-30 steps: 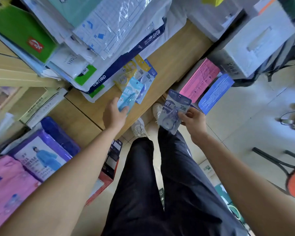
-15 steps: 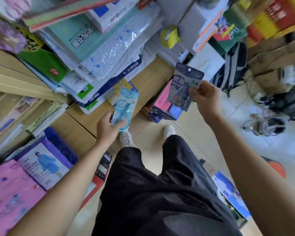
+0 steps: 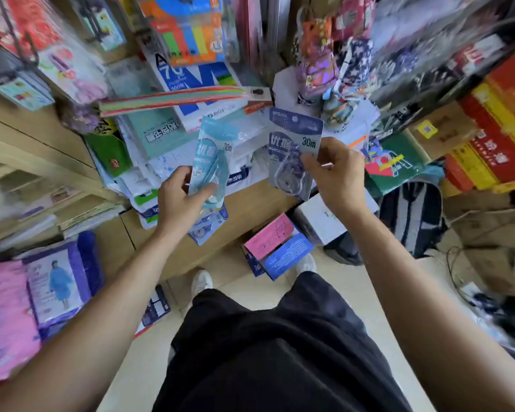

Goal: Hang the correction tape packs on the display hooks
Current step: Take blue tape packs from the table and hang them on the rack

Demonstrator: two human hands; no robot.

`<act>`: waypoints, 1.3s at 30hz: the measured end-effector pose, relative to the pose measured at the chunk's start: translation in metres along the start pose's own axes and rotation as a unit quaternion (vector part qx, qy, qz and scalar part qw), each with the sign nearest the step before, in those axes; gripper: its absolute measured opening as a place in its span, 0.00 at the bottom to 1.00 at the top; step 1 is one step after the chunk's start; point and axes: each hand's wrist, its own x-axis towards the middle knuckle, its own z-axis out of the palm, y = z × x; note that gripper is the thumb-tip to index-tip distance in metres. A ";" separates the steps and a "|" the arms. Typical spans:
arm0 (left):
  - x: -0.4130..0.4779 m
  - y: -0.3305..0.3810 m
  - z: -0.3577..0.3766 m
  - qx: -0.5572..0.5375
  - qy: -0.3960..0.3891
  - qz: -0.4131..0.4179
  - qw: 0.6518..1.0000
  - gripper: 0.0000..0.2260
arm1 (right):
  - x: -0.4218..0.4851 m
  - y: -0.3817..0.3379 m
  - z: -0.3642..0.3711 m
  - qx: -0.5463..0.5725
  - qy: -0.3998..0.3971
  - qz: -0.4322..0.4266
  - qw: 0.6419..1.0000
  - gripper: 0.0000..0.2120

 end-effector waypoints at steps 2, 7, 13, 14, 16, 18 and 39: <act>-0.004 0.037 0.012 -0.012 0.049 0.006 0.999 0.07 | 0.029 -0.009 -0.028 0.030 -0.023 -0.031 0.999 0.09; -0.020 0.125 0.019 -0.044 0.126 0.036 0.990 0.09 | 0.094 -0.047 -0.071 0.076 -0.056 -0.144 0.985 0.14; -0.031 0.191 -0.006 -0.055 0.204 0.084 0.974 0.09 | 0.129 -0.109 -0.089 0.155 -0.052 -0.226 0.960 0.10; -0.030 0.202 -0.014 -0.052 0.213 0.098 0.971 0.08 | 0.133 -0.121 -0.092 0.163 -0.052 -0.236 0.957 0.09; -0.026 0.227 -0.032 -0.053 0.227 0.123 0.965 0.07 | 0.137 -0.148 -0.097 0.180 -0.056 -0.264 0.946 0.06; -0.020 0.254 -0.050 -0.067 0.247 0.154 0.954 0.07 | 0.140 -0.176 -0.104 0.195 -0.056 -0.296 0.933 0.05; 0.076 0.491 -0.234 -0.077 0.355 0.336 0.869 0.11 | 0.220 -0.445 -0.186 0.164 0.037 -0.414 0.895 0.05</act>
